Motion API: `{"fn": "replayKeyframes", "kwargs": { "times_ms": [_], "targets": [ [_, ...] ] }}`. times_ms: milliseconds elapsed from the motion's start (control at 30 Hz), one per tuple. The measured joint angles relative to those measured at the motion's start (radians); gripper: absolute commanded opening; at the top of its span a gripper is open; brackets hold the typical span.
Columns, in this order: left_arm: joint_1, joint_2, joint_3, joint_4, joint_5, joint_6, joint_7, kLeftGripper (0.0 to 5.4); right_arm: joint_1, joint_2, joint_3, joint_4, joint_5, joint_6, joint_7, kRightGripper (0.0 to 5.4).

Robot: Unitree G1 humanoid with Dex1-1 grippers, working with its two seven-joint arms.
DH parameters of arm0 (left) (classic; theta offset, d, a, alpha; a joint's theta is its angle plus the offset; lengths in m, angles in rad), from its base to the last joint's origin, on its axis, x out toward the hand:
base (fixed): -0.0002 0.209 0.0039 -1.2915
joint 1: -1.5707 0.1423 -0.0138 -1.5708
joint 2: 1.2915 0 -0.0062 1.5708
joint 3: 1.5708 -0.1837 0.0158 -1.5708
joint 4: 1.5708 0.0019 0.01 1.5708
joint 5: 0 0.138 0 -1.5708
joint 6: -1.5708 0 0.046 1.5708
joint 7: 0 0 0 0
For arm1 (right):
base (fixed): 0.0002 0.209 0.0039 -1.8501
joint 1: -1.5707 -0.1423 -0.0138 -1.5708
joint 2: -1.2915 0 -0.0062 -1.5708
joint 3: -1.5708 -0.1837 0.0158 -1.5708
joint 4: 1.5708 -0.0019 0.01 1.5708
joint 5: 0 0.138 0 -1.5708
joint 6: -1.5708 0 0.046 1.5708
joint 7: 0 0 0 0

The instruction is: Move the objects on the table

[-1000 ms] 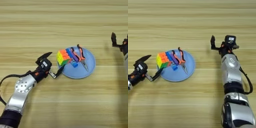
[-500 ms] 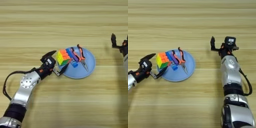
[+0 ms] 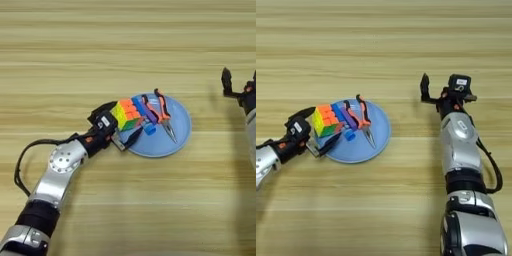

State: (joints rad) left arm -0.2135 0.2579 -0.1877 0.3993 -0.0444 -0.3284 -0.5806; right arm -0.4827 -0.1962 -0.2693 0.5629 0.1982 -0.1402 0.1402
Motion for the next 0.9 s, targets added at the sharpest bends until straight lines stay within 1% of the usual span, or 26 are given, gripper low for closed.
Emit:
{"fn": "replayKeyframes", "kwargs": {
  "times_ms": [233,367,733,767,900],
  "targets": [
    [-0.024,-0.003,-0.002,0.044,0.0,-0.007,-0.01,5.4,0.005,0.001,0.0,-0.017,0.0,0.0,-0.002,5.38],
    [-0.037,-0.007,-0.003,0.048,0.0,-0.01,-0.013,5.4,0.014,0.001,0.0,-0.02,0.0,0.0,-0.002,5.38],
    [-0.048,-0.011,-0.003,0.082,0.0,-0.012,-0.013,5.4,0.019,0.001,0.0,-0.039,0.0,0.0,-0.003,5.38],
    [-0.05,-0.012,-0.003,0.086,0.0,-0.012,-0.012,5.22,0.019,0.001,0.0,-0.04,0.0,0.0,-0.003,5.4],
    [-0.062,-0.013,0.0,0.103,0.0,-0.012,-0.007,4.93,0.019,0.001,0.0,-0.046,0.0,0.001,-0.003,5.4]
  ]
}}
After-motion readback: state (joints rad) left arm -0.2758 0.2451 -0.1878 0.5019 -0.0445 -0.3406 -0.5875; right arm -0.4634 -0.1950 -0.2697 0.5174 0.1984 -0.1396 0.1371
